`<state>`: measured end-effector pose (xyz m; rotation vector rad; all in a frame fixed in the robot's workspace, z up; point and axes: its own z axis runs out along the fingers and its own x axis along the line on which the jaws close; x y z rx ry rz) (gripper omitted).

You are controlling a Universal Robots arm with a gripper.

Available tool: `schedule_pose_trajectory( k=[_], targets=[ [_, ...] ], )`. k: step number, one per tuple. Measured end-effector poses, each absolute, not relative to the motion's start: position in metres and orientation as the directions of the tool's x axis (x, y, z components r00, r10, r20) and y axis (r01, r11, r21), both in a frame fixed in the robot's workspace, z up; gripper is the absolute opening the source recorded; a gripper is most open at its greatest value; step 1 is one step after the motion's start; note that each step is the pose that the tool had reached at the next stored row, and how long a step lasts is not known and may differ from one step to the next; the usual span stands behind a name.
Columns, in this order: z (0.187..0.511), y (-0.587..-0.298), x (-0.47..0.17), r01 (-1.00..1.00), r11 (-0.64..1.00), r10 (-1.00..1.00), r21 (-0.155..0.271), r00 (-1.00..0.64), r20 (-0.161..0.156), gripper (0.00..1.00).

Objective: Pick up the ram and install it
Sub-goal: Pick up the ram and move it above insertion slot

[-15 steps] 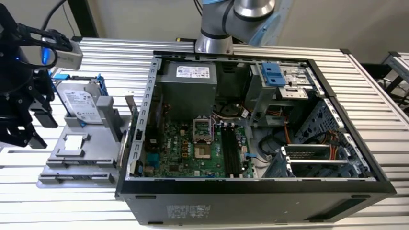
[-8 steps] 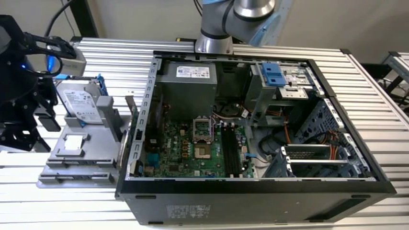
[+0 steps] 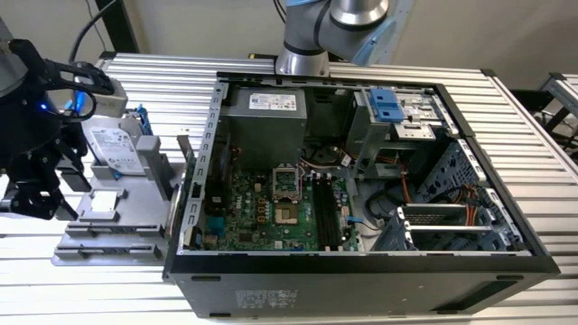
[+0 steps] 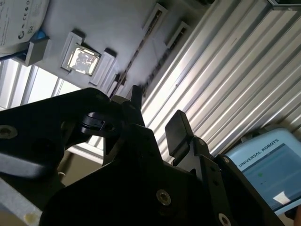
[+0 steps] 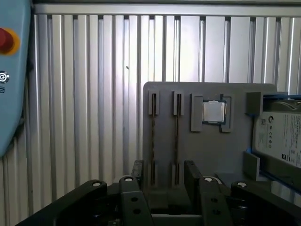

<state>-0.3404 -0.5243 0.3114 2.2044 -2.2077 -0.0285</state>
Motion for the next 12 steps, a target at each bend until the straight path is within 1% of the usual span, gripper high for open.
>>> schedule_pose_trajectory(
  k=[12],
  targets=[
    [0.292,-0.522,-0.340,-1.000,0.002,-1.000,0.028,-0.002,0.004,1.00]
  ],
)
